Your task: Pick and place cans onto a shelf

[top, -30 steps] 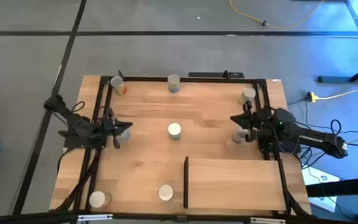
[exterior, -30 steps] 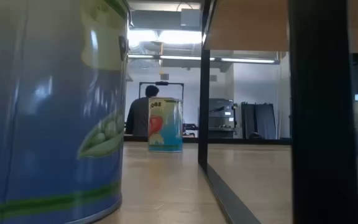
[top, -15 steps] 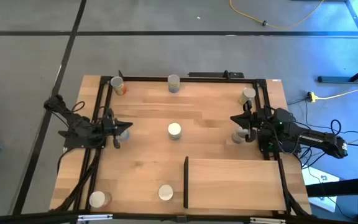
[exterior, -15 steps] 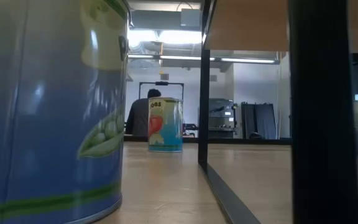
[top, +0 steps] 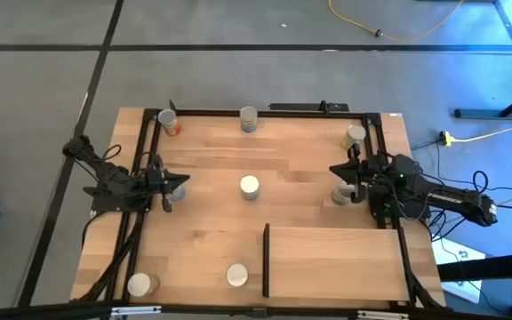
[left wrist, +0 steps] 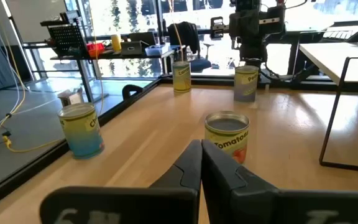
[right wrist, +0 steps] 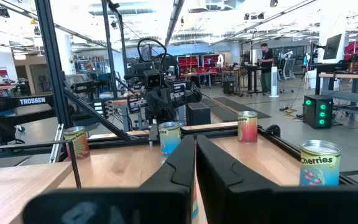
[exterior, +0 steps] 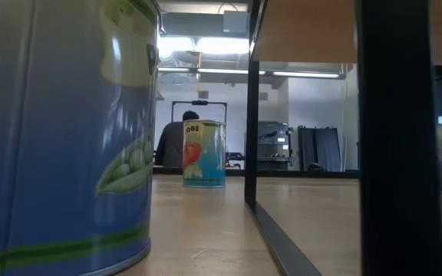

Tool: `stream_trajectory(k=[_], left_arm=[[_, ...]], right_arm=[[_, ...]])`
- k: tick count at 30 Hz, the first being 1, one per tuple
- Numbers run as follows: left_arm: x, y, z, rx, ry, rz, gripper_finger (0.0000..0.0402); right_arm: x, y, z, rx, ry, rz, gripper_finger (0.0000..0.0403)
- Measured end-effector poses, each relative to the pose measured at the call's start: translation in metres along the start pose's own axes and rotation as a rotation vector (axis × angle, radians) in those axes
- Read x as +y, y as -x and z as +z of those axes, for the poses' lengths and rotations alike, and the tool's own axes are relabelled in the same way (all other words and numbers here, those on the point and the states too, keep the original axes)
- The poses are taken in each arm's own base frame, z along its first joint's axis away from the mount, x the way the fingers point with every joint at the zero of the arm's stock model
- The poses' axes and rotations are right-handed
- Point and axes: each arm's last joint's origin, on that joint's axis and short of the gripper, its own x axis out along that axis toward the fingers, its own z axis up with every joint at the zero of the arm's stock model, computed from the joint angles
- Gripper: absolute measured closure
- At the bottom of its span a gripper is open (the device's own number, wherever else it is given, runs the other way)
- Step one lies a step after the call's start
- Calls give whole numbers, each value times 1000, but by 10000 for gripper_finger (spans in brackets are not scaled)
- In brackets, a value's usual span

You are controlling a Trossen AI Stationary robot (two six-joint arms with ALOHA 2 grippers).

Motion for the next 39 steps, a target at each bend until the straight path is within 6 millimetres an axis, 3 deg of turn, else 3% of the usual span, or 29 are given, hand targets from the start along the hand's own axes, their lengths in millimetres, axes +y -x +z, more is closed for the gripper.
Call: stream_trajectory(k=[26, 33, 39], left_arm=[[1, 0, 2, -20, -28, 50, 401], [11, 8, 48, -146, 151, 44, 401], [20, 15, 99, -96, 117, 31, 401]], right_arm=[[0, 0, 0, 0, -5, 0, 385], [0, 0, 2, -20, -21, 9, 385], [1, 0, 3, -33, -21, 11, 385]])
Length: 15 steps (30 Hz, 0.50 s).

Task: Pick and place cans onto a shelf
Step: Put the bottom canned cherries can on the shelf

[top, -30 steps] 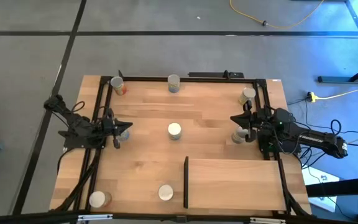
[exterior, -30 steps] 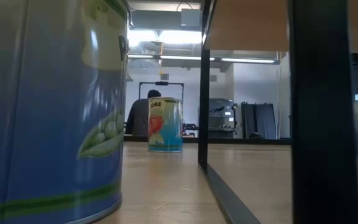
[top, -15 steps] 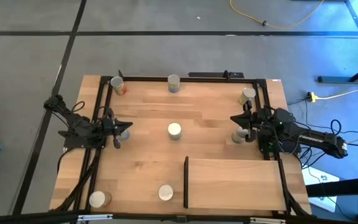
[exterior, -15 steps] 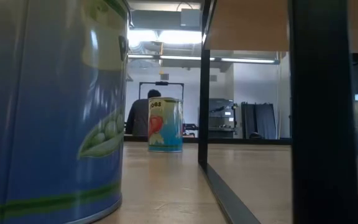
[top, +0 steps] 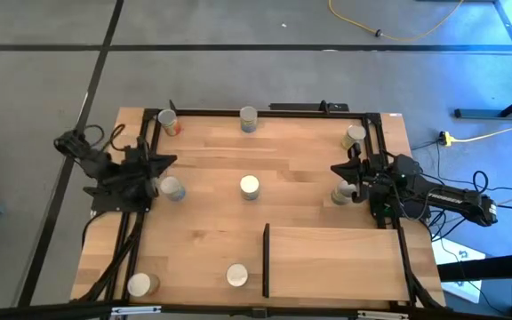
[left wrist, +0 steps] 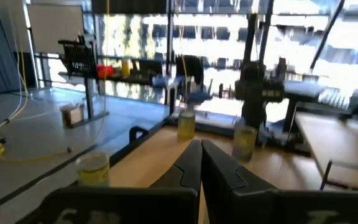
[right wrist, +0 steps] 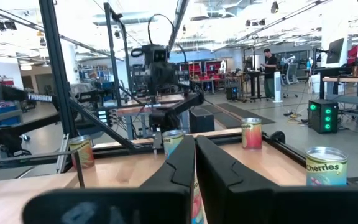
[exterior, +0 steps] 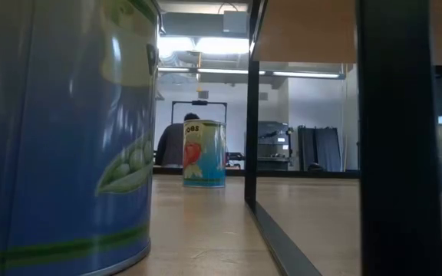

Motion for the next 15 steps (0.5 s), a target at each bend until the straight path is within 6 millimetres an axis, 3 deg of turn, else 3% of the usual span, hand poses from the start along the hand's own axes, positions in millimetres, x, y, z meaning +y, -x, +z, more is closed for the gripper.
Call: stream_trajectory(k=[6, 9, 15], left_arm=[[-7, -5, 46, 234, -84, 18, 401], [-9, -5, 69, 371, -36, 17, 401], [-15, -9, 78, 793, 93, 168, 401]], right_arm=[[0, 0, 0, -3, 2, 3, 385], [0, 0, 1, 2, 2, 2, 385], [3, -1, 24, 69, 61, -6, 385]])
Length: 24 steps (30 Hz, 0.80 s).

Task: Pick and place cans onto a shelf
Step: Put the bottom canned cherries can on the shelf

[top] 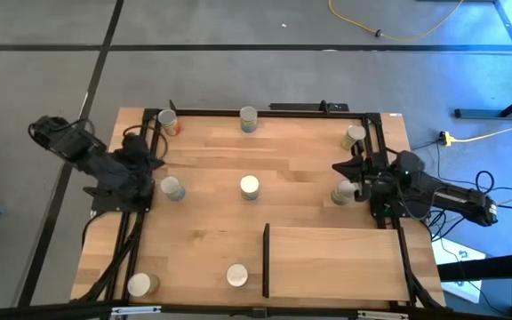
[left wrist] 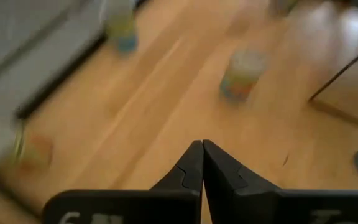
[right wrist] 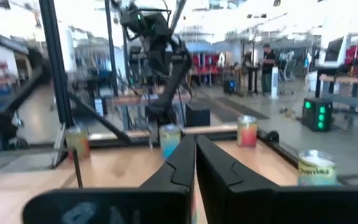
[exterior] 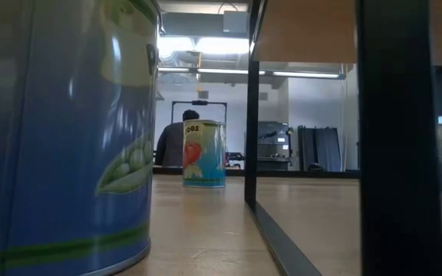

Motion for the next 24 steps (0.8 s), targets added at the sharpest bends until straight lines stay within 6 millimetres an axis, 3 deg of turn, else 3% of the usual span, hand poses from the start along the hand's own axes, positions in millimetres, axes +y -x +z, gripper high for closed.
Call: stream_trajectory(k=[6, 15, 24], left_arm=[[-10, -6, 0, 170, 50, 26, 401], [-24, -11, 5, 164, 107, -49, 401], [-25, -16, -3, 263, 382, -30, 364]], right_arm=[[2, 3, 20, 135, -10, -22, 385], [1, -2, 38, 208, -46, -59, 385], [0, -7, 39, 232, -55, -60, 385]])
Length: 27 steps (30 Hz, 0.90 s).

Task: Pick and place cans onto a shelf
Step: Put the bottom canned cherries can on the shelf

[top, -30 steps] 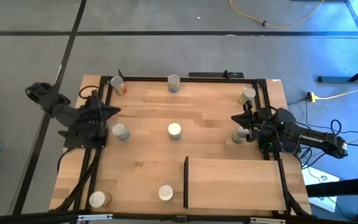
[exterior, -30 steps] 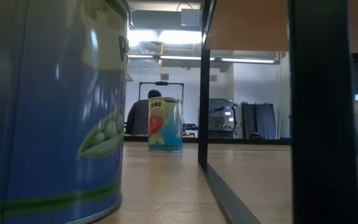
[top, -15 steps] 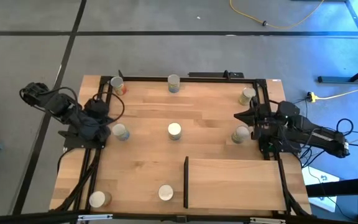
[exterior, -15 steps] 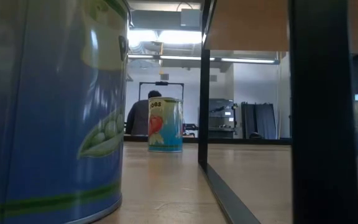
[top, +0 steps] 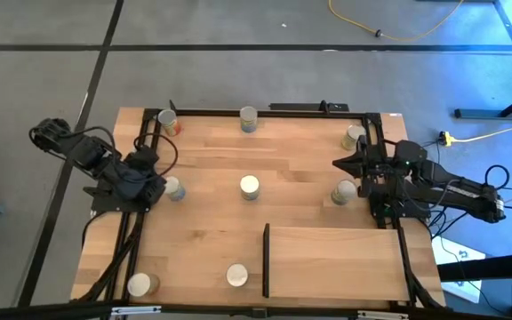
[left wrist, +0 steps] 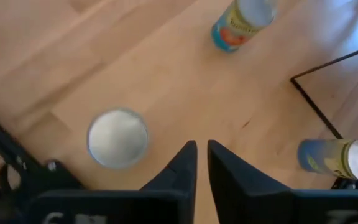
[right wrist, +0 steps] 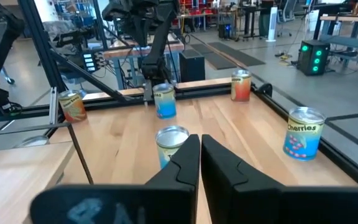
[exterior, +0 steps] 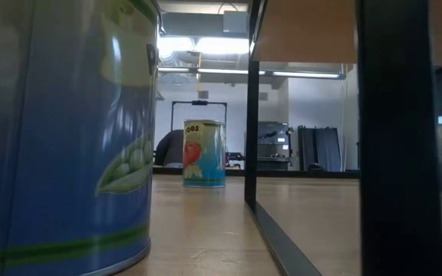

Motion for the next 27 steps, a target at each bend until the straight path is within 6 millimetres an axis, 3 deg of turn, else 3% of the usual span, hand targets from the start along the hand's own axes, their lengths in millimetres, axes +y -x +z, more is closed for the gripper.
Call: stream_trajectory(k=[7, 14, 27], left_arm=[[2, -15, -8, 33, 31, 50, 320], [3, -42, -18, 14, -193, 98, 317], [3, -87, -38, 66, -309, 223, 321]], right_arm=[[0, -1, 0, 3, -34, 1, 385], [1, -1, 0, 7, -54, 26, 385], [1, -1, 0, 8, -51, 25, 385]])
